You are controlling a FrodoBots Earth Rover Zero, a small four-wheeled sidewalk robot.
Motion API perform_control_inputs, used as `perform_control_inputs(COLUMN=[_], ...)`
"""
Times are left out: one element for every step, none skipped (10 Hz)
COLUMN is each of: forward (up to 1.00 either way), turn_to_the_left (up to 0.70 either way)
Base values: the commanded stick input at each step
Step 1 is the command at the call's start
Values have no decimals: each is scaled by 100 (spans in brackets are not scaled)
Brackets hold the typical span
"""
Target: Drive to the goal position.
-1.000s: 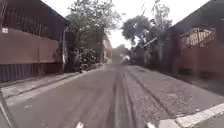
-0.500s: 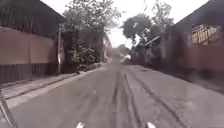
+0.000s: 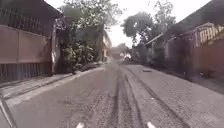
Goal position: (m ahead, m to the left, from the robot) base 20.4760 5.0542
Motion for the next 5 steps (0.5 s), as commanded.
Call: perform_control_inputs(forward=[98,98,98,98,98], turn_to_the_left=[0,0,0,0,0])
